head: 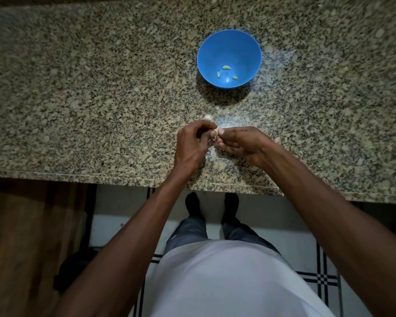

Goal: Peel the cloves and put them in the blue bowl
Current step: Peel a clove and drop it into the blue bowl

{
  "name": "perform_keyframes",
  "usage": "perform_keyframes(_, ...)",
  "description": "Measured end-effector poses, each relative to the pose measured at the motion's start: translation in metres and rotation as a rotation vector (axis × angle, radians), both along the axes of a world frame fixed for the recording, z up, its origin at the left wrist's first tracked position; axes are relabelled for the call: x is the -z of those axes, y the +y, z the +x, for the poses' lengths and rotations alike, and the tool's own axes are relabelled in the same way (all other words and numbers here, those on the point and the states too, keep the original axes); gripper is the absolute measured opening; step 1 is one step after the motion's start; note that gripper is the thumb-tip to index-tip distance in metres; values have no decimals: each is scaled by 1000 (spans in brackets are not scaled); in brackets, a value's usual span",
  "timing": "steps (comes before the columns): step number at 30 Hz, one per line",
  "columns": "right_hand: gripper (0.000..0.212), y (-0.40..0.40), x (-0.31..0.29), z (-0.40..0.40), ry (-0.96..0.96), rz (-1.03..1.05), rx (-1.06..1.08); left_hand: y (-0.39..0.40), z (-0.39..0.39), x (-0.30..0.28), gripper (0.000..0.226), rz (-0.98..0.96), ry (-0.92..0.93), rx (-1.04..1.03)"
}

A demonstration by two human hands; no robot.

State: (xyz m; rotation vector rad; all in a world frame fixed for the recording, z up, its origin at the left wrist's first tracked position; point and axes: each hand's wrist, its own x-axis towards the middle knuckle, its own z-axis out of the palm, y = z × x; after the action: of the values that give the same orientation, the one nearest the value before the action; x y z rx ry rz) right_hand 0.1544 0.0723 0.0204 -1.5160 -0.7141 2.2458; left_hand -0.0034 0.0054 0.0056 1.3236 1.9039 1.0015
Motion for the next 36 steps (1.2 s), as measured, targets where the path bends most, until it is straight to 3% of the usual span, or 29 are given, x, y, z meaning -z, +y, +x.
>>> perform_keyframes(4, 14, -6, 4, 4, -198, 413, -130, 2, 1, -1, 10, -91, -40, -20)
perform_keyframes(7, 9, -7, 5, 3, -334, 602, -210, 6, -4, -3, 15, -189, -81, -3)
perform_keyframes(12, 5, -7, 0, 0, -429, 882, -254, 9, -17, -18, 7, -385, -568, -36)
perform_keyframes(15, 6, -4, 1, -1, -410, 976, -283, 11, -18, -25, 17, -509, -760, -102)
perform_keyframes(21, 7, 2, 4, 0, -336, 926, -284, 11, -13, -15, 18, -537, -796, -121)
perform_keyframes(26, 10, 1, 14, 5, -200, 653, -203, 3, -8, -17, 21, -416, -734, -159)
perform_keyframes(31, 18, -2, 12, 10, -148, 492, -149, -2, -7, -13, 23, -232, -441, -10)
perform_keyframes(36, 19, -3, 3, 5, -131, 285, -162, 1, -2, -2, 10, -58, 120, 67)
